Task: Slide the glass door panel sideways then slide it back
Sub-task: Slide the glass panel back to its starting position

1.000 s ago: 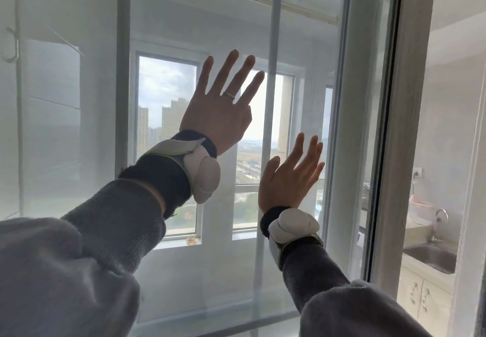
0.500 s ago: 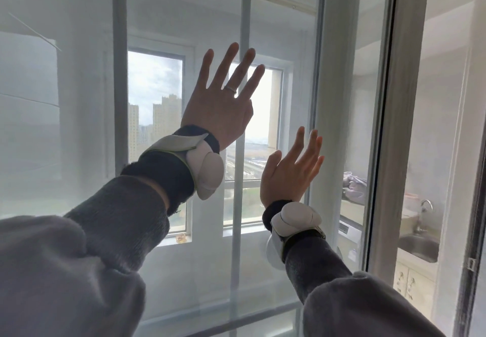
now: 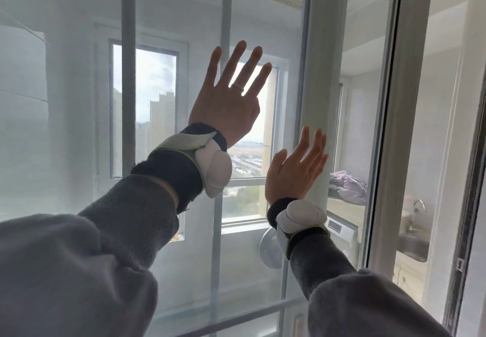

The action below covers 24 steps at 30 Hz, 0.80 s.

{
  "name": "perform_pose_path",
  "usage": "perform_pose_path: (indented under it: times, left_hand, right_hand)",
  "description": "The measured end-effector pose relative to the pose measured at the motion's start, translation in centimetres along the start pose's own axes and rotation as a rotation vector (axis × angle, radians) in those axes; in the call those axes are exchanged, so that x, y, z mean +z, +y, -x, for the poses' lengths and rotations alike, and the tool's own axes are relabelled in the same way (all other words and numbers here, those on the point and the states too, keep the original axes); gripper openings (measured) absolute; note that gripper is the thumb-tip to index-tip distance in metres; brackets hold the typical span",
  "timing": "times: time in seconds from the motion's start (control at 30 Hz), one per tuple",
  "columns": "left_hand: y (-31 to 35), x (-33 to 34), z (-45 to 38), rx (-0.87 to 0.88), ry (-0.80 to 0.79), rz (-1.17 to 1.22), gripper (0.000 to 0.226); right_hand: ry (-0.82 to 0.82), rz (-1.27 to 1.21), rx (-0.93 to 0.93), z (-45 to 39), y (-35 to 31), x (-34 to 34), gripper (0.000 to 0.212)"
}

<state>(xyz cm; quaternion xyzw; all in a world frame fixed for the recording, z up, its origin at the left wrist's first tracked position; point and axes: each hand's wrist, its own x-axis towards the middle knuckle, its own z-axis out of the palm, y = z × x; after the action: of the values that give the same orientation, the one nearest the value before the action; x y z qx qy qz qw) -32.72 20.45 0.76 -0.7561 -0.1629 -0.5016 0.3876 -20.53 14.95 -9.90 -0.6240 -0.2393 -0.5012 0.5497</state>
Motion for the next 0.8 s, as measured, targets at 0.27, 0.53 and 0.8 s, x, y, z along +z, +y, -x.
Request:
perform_pose_path:
  times: [0.27, 0.53, 0.8]
  left_hand:
    - [2.2, 0.8, -1.1, -0.004, 0.04, 0.012, 0.057]
    - [4.4, 1.5, -2.4, -0.011, 0.031, 0.008, 0.057]
    - [6.6, 2.0, -3.4, -0.021, 0.003, 0.003, 0.056]
  right_hand:
    - [0.021, -0.009, -0.009, -1.2, 2.2, -0.1, 0.059]
    - [0.042, -0.02, 0.004, -2.3, 4.4, -0.3, 0.058]
    - [0.019, -0.028, -0.007, -3.4, 6.7, -0.4, 0.058]
